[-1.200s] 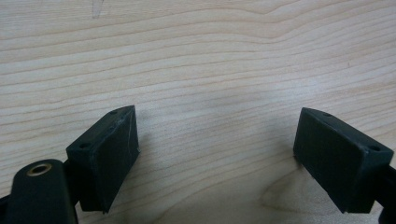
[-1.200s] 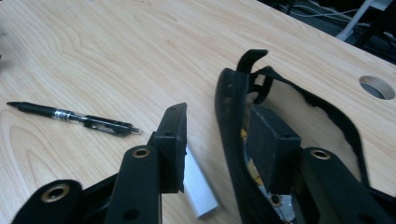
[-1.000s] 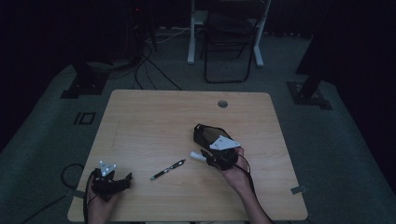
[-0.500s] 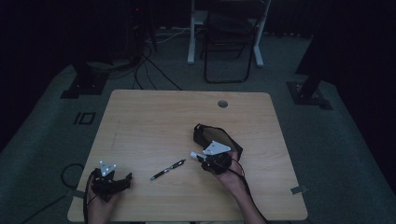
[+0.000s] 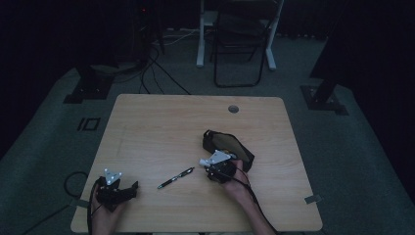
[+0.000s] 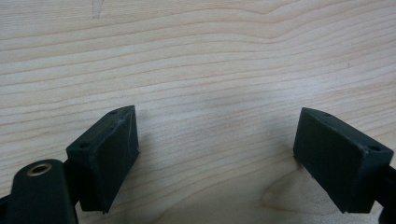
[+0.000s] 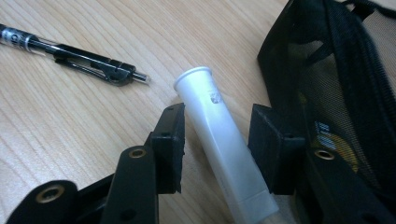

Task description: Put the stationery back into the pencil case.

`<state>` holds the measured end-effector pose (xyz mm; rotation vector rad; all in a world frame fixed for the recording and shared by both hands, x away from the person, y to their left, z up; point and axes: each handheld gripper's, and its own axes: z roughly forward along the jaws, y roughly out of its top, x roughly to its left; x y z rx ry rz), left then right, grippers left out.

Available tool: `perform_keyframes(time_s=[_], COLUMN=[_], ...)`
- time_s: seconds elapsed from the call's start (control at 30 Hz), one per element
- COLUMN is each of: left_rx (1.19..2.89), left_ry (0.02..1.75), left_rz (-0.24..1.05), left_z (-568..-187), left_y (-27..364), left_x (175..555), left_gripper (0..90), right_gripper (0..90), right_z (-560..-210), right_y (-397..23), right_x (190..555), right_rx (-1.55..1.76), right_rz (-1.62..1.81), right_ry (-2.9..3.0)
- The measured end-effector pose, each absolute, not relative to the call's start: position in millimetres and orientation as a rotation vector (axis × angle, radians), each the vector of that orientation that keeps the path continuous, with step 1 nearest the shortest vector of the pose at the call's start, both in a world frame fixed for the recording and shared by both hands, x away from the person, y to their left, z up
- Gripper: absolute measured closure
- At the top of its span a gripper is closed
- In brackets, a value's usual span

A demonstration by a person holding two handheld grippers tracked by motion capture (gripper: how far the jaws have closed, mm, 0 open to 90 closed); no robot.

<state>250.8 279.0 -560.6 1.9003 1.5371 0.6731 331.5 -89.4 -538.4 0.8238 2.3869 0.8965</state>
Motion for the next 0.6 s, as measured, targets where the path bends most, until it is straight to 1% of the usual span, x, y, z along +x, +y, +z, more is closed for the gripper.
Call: perform_keyframes(time_s=[0.17,0.6], left_rx=[1.901,1.9], left_ry=[1.537,1.537], left_rz=[0.673,0.673], left_z=[-560.5,-560.6], left_y=[279.0,279.0], left_x=[250.8,250.8], left_gripper=[14.4,14.4], right_gripper=[56.5,64.3], right_z=[-541.2,-546.9], right_y=[-89.2,-93.1], right_x=[331.7,333.0], right_rx=[0.83,0.866], right_rz=[0.89,0.904], right_ry=[2.408,2.467])
